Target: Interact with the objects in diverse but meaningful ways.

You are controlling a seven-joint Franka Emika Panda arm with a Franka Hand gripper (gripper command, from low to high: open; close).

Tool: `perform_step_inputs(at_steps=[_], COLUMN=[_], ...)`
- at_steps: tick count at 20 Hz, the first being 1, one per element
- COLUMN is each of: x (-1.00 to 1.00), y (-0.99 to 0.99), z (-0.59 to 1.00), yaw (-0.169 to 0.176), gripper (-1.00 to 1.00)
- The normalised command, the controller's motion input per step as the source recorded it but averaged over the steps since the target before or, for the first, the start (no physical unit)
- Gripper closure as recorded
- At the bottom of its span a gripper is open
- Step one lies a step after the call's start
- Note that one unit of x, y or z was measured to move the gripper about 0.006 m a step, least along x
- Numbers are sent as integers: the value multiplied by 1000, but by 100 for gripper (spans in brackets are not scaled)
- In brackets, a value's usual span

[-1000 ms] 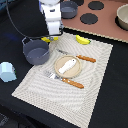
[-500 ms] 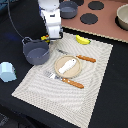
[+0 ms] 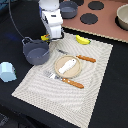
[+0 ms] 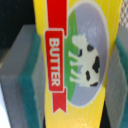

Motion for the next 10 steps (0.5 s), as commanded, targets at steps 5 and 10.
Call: perform_step_inputs(at_steps=[5, 10], x=[75, 337], y=[77, 49], z=[1000, 1000], yaw=[19, -7], gripper=[100, 100])
